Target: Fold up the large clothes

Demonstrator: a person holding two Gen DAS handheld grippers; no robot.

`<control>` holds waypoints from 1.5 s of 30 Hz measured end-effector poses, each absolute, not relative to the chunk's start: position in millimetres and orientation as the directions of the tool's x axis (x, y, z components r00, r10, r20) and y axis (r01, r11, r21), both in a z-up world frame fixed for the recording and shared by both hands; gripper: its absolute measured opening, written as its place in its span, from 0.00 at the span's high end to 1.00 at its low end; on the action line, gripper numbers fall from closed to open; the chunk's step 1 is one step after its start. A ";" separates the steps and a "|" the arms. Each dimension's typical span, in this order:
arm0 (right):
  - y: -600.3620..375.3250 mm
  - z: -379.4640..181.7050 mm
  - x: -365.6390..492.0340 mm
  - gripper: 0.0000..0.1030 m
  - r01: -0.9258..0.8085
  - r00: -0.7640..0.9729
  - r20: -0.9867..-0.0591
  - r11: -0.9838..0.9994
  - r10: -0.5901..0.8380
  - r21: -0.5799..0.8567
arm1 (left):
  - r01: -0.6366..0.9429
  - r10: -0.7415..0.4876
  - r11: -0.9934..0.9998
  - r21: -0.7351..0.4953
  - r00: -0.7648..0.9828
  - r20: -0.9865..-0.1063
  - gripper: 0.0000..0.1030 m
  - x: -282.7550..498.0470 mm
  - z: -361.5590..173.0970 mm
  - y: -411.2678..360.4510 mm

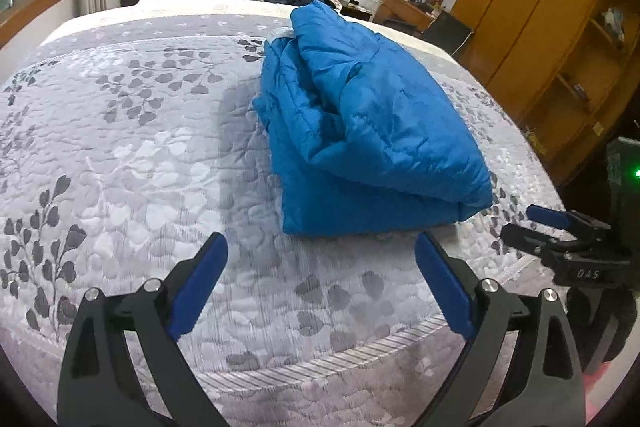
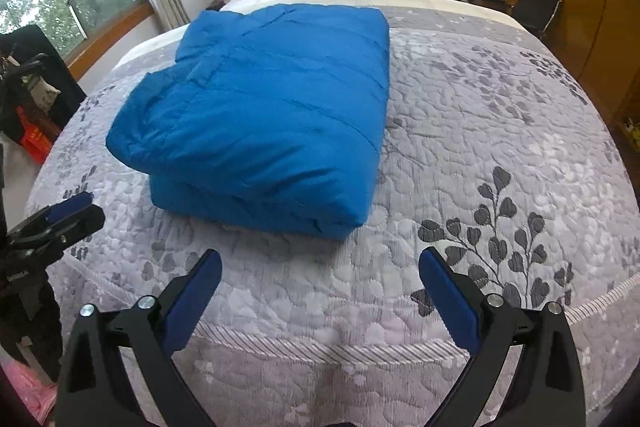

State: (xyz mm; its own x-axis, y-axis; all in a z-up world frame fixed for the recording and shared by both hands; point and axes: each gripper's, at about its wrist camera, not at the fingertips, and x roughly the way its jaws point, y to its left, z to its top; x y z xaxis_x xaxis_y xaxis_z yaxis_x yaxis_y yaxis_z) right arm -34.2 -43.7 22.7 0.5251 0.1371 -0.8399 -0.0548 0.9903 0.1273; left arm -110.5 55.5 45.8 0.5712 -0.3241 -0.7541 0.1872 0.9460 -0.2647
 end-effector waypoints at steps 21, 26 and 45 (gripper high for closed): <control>-44.1 24.3 -48.8 0.04 0.014 0.560 -0.828 0.999 0.021 0.035 | 0.133 -0.188 0.982 -0.134 0.630 -0.753 0.05 -137.8 50.5 42.3; -43.7 24.6 -49.2 0.04 0.018 0.566 -0.824 0.999 0.011 0.026 | 0.124 -0.173 0.985 -0.122 0.632 -0.755 0.05 -138.1 50.7 40.4; -45.9 22.5 -47.1 0.04 0.021 0.563 -0.826 0.999 0.009 0.025 | 0.118 -0.159 0.987 -0.109 0.605 -0.780 0.05 -133.7 41.8 33.1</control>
State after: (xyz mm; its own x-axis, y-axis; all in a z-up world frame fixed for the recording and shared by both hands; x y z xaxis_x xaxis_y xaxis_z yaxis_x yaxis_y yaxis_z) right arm -47.1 -45.9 22.5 0.5634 0.0091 -0.8261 0.0211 0.9995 0.0254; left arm -133.7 33.1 41.8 0.6055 -0.1587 -0.7799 0.1184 0.9870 -0.1090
